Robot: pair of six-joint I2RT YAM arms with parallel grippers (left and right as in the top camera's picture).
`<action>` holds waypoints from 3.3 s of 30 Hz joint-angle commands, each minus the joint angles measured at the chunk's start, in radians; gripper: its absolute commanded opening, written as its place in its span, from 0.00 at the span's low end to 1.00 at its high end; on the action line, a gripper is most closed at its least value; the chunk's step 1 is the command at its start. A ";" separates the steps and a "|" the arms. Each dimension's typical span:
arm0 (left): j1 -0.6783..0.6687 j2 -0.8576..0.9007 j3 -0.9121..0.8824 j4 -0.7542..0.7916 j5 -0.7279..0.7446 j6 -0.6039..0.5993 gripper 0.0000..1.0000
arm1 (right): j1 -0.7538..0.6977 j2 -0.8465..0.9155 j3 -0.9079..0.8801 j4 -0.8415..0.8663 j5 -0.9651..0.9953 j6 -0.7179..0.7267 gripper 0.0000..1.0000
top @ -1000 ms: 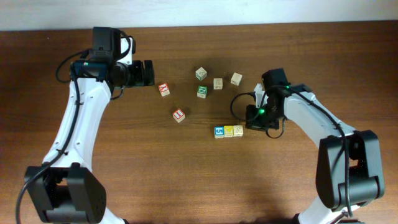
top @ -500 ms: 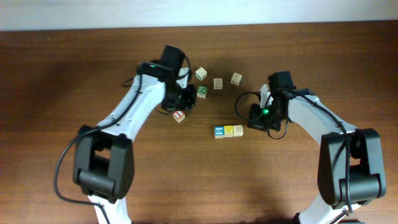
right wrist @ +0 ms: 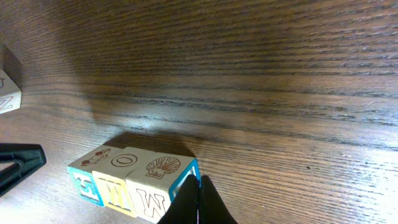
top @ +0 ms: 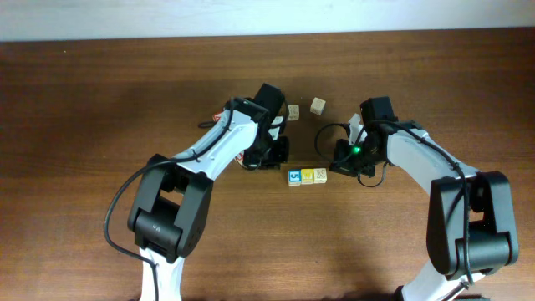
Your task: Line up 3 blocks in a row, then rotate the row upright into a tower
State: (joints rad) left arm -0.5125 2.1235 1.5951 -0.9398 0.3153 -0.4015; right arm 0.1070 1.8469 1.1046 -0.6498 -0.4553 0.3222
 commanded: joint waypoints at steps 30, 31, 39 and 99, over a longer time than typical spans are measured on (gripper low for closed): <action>-0.026 0.008 -0.049 0.112 -0.005 -0.053 0.00 | 0.050 0.013 -0.055 -0.023 -0.056 0.027 0.04; -0.019 0.008 -0.045 0.109 -0.008 -0.053 0.00 | 0.046 0.013 -0.054 -0.022 -0.049 0.027 0.04; 0.031 0.008 -0.036 0.078 0.072 0.030 0.00 | -0.002 0.013 -0.054 0.035 -0.031 0.015 0.04; -0.007 0.008 -0.047 0.068 0.111 0.168 0.00 | 0.116 -0.104 -0.088 0.129 -0.214 0.004 0.04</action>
State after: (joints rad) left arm -0.4999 2.1235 1.5455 -0.8825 0.3466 -0.2489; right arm 0.1581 1.7660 0.9863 -0.5514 -0.6270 0.2962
